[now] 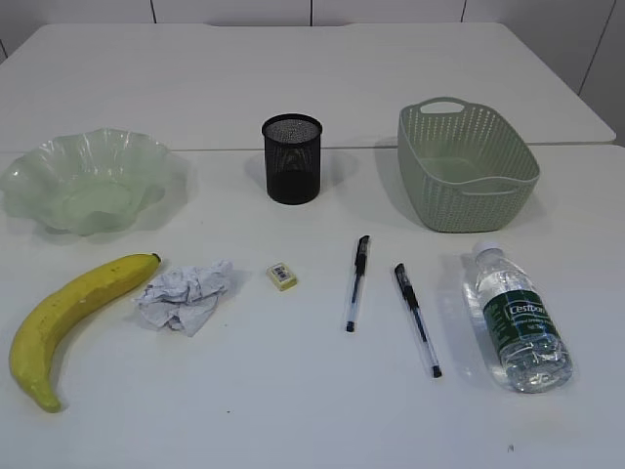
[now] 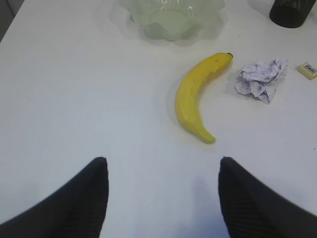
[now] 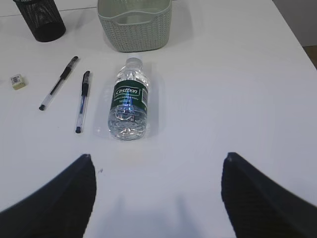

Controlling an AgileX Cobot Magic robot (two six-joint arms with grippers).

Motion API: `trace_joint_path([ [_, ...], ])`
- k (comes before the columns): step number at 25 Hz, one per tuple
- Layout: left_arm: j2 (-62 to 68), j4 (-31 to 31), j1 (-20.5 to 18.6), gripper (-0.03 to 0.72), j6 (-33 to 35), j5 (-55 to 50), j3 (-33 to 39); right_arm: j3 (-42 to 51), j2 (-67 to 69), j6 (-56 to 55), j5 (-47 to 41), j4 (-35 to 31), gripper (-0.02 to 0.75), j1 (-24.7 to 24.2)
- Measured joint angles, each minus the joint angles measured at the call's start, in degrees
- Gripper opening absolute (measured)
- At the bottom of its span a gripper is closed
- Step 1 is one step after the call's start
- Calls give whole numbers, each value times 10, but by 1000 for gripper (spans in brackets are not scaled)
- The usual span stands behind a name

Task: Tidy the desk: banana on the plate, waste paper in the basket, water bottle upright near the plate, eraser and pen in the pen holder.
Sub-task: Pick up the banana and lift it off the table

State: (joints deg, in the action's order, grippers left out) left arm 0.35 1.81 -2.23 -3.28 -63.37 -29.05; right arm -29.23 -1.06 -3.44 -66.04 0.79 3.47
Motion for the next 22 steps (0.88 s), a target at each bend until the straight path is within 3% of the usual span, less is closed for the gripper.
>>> trace_joint_path([
  [22,0,0,0,478,0,0,0,0,0,-5,4,5,587,0],
])
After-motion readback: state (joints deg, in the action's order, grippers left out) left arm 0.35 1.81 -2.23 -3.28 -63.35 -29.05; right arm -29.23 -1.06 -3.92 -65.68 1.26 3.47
